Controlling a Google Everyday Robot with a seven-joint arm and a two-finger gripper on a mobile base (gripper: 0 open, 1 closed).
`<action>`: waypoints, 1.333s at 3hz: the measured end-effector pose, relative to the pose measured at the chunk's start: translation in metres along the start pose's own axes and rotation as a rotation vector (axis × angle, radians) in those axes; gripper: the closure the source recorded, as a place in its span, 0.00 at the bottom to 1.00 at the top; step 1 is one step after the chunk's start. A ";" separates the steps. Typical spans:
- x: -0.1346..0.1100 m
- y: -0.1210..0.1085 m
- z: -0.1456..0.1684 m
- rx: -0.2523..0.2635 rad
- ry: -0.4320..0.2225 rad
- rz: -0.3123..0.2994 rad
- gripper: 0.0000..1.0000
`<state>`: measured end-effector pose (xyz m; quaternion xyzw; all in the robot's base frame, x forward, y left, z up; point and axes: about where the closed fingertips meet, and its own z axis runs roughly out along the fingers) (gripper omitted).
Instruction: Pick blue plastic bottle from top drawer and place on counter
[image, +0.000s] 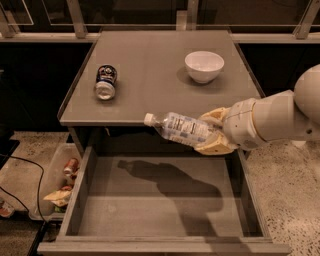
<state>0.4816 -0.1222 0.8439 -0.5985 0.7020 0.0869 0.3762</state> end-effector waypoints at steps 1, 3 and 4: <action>0.000 0.000 0.000 0.000 0.000 0.000 1.00; -0.027 -0.049 -0.008 0.067 -0.020 -0.061 1.00; -0.047 -0.096 -0.004 0.070 -0.073 -0.044 1.00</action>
Offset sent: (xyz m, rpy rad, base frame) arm 0.0258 0.0040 0.0287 -0.0127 -0.0960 0.0267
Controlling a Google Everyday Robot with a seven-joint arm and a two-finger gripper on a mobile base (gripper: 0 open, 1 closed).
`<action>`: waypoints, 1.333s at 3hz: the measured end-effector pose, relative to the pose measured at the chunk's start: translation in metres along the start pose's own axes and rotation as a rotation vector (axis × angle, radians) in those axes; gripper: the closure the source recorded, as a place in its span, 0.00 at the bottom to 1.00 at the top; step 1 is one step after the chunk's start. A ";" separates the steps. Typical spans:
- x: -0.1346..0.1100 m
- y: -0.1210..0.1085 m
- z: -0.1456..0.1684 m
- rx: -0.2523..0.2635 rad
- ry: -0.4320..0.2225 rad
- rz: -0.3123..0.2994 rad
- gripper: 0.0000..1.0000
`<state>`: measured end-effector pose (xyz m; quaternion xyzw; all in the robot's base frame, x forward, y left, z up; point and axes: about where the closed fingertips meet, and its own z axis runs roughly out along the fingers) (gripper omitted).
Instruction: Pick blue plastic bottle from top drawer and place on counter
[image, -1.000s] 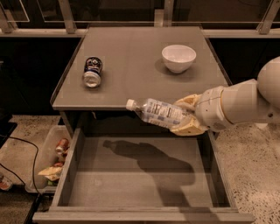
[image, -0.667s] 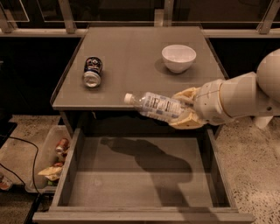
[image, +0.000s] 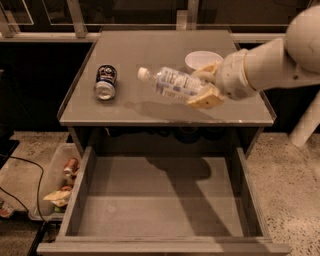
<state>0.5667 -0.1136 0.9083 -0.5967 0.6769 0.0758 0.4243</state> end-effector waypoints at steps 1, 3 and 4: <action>-0.013 -0.043 0.021 -0.048 -0.084 0.047 1.00; -0.010 -0.084 0.070 -0.136 -0.200 0.189 1.00; -0.004 -0.082 0.085 -0.145 -0.137 0.202 1.00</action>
Offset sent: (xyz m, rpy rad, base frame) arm 0.1331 0.0207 0.0176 0.3437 0.1603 0.0622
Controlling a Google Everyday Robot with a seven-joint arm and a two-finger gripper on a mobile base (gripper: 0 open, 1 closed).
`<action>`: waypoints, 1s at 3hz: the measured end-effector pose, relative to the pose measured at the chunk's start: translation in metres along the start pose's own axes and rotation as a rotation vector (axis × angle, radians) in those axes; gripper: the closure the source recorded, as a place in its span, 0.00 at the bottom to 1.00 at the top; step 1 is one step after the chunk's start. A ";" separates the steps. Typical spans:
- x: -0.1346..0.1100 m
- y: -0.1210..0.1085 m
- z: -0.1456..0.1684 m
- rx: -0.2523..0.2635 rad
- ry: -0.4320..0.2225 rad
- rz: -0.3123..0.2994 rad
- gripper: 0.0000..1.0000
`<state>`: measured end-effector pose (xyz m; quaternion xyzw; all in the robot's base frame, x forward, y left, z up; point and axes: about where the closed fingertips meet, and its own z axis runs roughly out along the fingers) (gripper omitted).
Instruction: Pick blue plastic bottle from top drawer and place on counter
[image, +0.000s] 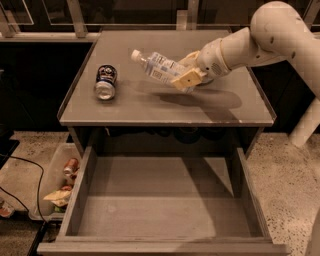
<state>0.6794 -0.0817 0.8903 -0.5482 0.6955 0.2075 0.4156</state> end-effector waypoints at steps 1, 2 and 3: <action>0.007 0.006 0.006 0.016 0.075 -0.015 1.00; 0.013 0.013 0.010 0.032 0.126 -0.023 0.82; 0.014 0.014 0.011 0.031 0.130 -0.023 0.58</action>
Offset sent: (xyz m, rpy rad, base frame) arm -0.0151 0.0002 -0.0250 -0.1916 0.0003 -0.0633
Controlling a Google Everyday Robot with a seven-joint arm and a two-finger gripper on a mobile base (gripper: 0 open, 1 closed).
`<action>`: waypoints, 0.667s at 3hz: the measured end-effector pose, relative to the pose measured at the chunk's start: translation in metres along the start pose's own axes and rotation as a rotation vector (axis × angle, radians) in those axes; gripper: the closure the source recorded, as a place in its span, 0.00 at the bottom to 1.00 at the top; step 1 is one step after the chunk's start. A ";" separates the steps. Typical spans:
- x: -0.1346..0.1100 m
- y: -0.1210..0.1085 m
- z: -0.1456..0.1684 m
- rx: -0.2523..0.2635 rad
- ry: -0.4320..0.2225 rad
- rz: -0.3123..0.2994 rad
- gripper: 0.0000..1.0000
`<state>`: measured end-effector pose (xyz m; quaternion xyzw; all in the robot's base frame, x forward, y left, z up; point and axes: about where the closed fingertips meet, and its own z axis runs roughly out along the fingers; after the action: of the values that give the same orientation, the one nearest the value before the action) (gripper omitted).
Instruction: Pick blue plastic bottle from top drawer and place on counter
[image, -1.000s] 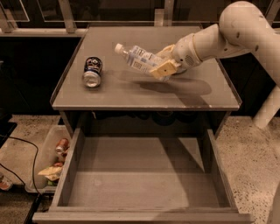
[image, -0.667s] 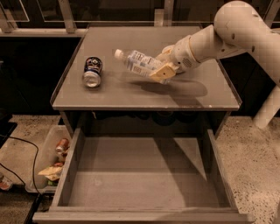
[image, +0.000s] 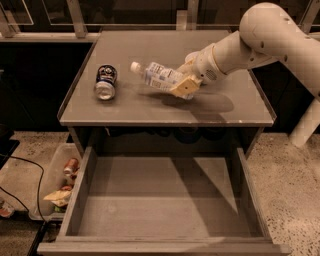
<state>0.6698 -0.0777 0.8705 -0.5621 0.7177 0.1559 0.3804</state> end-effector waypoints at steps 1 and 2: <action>0.000 0.000 0.000 0.000 0.000 0.000 0.36; 0.000 0.000 0.000 0.000 0.000 0.000 0.13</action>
Offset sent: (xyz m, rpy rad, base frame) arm 0.0000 0.0000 0.0000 0.0000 0.0000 0.0000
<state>0.6698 -0.0776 0.8705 -0.5621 0.7177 0.1559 0.3804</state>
